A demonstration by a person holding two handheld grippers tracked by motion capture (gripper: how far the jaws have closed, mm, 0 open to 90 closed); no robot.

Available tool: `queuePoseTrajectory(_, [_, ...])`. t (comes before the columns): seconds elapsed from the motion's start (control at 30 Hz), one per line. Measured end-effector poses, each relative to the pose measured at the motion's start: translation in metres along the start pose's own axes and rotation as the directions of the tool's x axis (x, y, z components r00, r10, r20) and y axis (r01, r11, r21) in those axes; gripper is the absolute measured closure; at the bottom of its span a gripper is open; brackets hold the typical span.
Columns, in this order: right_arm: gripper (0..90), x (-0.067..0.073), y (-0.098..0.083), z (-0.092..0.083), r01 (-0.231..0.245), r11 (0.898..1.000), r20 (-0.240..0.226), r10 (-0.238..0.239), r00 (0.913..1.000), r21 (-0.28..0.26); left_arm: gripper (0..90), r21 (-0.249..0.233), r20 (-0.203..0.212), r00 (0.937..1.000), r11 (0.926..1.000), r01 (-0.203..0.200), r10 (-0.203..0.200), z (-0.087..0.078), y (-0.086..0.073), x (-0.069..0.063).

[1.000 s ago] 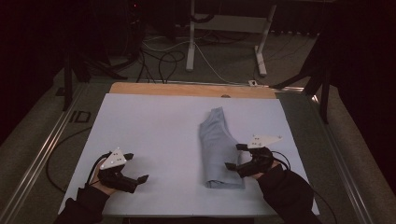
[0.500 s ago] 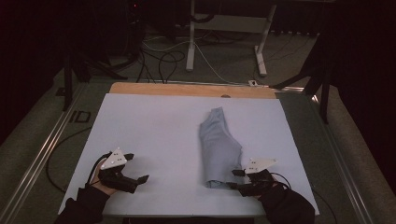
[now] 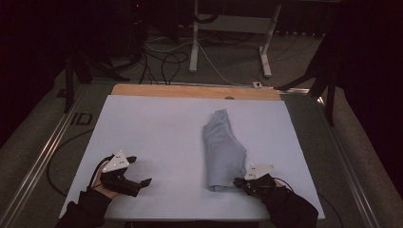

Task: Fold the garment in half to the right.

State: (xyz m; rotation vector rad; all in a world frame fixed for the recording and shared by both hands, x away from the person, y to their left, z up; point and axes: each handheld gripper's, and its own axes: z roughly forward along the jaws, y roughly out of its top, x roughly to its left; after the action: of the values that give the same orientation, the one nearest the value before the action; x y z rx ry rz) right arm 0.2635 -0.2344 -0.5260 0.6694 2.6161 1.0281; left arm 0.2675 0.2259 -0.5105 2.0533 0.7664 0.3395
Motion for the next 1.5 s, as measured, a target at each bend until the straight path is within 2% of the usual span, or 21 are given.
queuePoseTrajectory(0.1, [85.2, 0.000, 0.002, -0.003, 0.000, 1.000, -0.001, 0.000, 1.0000, -0.004, 0.5, -0.003, -0.001, 1.0000, 1.0000, 0.005, -0.005, 0.000, 0.000, 0.001])
queuePoseTrajectory(0.23, [85.5, -0.002, 0.003, -0.016, -0.006, 0.999, -0.006, 0.005, 1.0000, -0.034, 0.5, -0.004, -0.001, 1.0000, 1.0000, 0.005, -0.005, -0.001, 0.000, 0.001])
queuePoseTrajectory(0.43, [85.6, -0.003, -0.008, -0.025, -0.040, 0.999, -0.025, 0.039, 0.9989, -0.036, 0.5, -0.002, -0.003, 1.0000, 1.0000, 0.007, -0.007, -0.001, 0.000, 0.001])
queuePoseTrajectory(0.67, [85.6, -0.004, -0.016, -0.026, -0.055, 0.998, -0.036, 0.054, 0.9979, -0.019, 0.5, 0.002, -0.004, 1.0000, 1.0000, 0.003, -0.003, 0.000, 0.000, 0.001])
queuePoseTrajectory(0.8, [85.3, -0.003, -0.019, -0.022, -0.035, 0.999, -0.054, 0.037, 0.9978, 0.025, 0.5, 0.000, -0.004, 1.0000, 1.0000, 0.004, -0.004, 0.000, 0.000, 0.001])
queuePoseTrajectory(0.93, [85.2, -0.004, -0.021, -0.021, -0.042, 0.999, -0.074, 0.043, 0.9964, 0.013, 0.5, -0.001, -0.003, 1.0000, 1.0000, 0.003, -0.003, 0.000, 0.000, 0.001])
queuePoseTrajectory(1.07, [85.3, -0.002, -0.021, -0.022, -0.020, 1.000, -0.077, 0.022, 0.9968, 0.019, 0.5, -0.001, -0.004, 1.0000, 1.0000, 0.003, -0.003, -0.001, 0.000, 0.001])
queuePoseTrajectory(1.2, [82.5, -0.005, -0.023, -0.021, -0.047, 0.999, -0.097, 0.047, 0.9942, 0.007, 0.5, 0.002, -0.004, 1.0000, 1.0000, 0.001, -0.001, 0.000, 0.000, 0.001])
queuePoseTrajectory(1.33, [71.5, -0.007, -0.021, -0.022, -0.056, 0.998, -0.137, 0.056, 0.9890, 0.000, 0.5, 0.001, -0.004, 1.0000, 1.0000, 0.002, -0.002, 0.000, 0.000, 0.001])
queuePoseTrajectory(1.43, [69.2, -0.006, -0.010, -0.027, -0.027, 1.000, -0.152, 0.025, 0.9881, -0.013, 0.5, 0.002, -0.004, 1.0000, 1.0000, 0.003, -0.003, 0.000, 0.001, 0.001])
queuePoseTrajectory(1.5, [69.2, -0.007, 0.002, -0.033, -0.006, 0.999, -0.151, -0.001, 0.9885, -0.045, 0.5, 0.002, -0.005, 1.0000, 1.0000, 0.001, -0.001, 0.000, 0.001, 0.001])
